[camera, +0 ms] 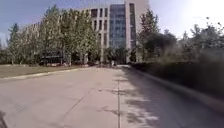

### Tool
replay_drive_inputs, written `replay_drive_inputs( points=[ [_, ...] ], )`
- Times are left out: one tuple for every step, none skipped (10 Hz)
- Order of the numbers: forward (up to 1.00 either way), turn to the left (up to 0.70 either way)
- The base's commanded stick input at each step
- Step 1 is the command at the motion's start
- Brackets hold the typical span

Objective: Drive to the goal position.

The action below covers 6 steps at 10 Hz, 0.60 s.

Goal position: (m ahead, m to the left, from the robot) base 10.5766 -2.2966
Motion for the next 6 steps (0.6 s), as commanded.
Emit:
replay_drive_inputs(
  points=[
    [0.70, 0.00],
    [0.70, 0.00],
    [0.70, 0.00],
    [0.70, 0.00],
    [0.70, 0.00],
    [0.70, 0.00]
  ],
)
